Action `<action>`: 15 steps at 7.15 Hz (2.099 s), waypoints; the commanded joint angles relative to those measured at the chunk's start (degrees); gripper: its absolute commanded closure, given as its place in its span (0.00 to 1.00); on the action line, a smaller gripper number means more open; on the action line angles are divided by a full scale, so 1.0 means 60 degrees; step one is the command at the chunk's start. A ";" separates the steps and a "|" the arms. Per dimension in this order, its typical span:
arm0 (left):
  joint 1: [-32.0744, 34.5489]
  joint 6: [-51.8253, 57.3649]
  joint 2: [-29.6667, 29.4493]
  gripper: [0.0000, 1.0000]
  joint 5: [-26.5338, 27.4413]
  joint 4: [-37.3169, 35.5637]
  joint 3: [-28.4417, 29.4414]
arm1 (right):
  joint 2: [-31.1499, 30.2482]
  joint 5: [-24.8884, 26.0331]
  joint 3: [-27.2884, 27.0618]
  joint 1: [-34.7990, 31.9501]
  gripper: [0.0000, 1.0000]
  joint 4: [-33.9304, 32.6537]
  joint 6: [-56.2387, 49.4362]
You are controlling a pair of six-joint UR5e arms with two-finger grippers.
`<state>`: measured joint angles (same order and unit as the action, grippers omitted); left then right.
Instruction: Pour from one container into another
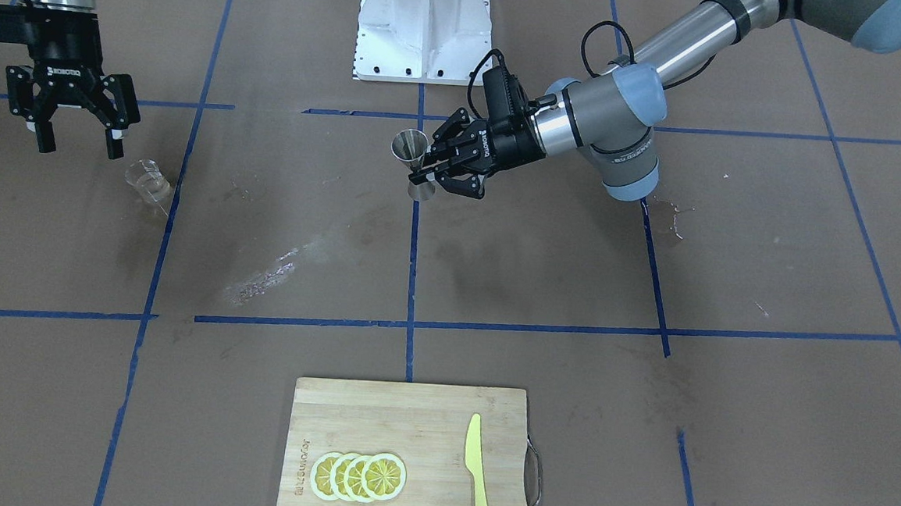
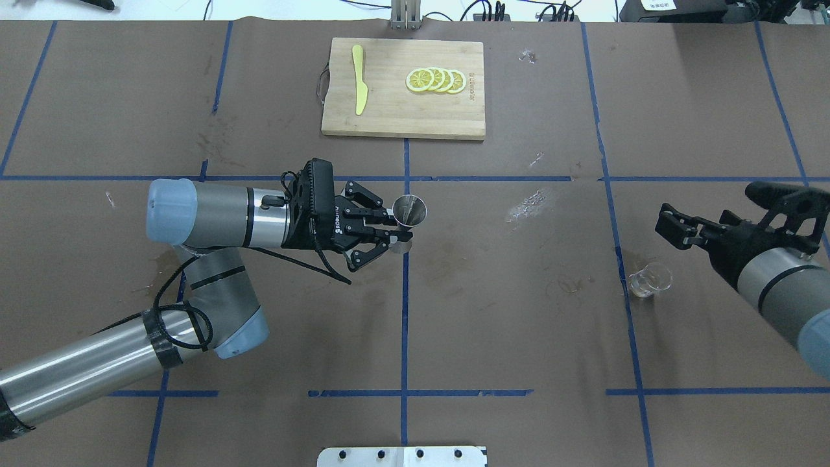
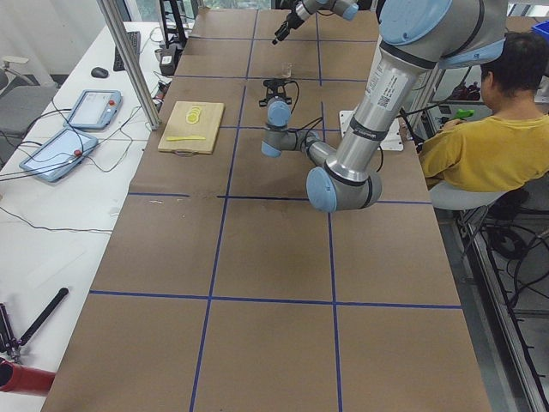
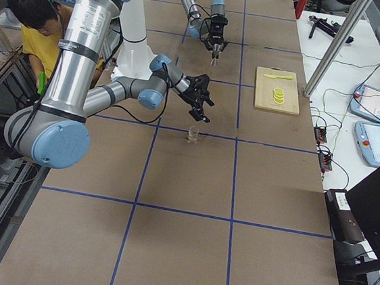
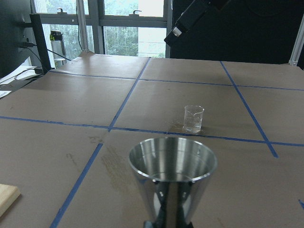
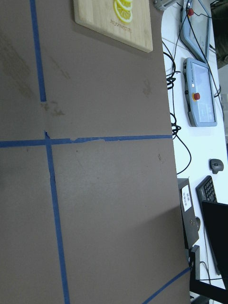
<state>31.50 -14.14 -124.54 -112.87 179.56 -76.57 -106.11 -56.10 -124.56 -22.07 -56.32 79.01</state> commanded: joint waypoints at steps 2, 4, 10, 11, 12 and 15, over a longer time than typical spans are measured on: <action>-0.0006 -0.0002 0.0029 1.00 0.0032 -0.0014 -0.0027 | 0.0077 0.3369 0.1172 0.1976 0.00 0.0027 0.0630; -0.0021 -0.0002 0.0029 1.00 0.0032 -0.0014 -0.0027 | 0.0092 0.3971 0.1611 0.2416 0.00 0.0012 0.1317; -0.0021 -0.0002 0.0029 1.00 0.0032 0.0000 -0.0041 | 0.0722 0.4531 0.3181 0.2784 0.00 0.0012 0.1993; -0.0021 -0.0002 0.0029 1.00 0.0032 -0.0014 -0.0041 | 0.0722 0.4531 0.3254 0.2828 0.00 0.0012 0.1993; -0.0021 -0.0002 0.0029 1.00 0.0032 -0.0014 -0.0041 | 0.0736 0.4531 0.3414 0.2872 0.00 0.0012 0.1993; -0.0021 -0.0002 0.0029 1.00 0.0032 0.0000 -0.0041 | 0.0737 0.4531 0.3504 0.2901 0.00 0.0012 0.1979</action>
<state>31.38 -14.15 -124.37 -112.68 179.51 -76.82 -101.70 -28.92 -103.64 -4.75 -56.25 90.95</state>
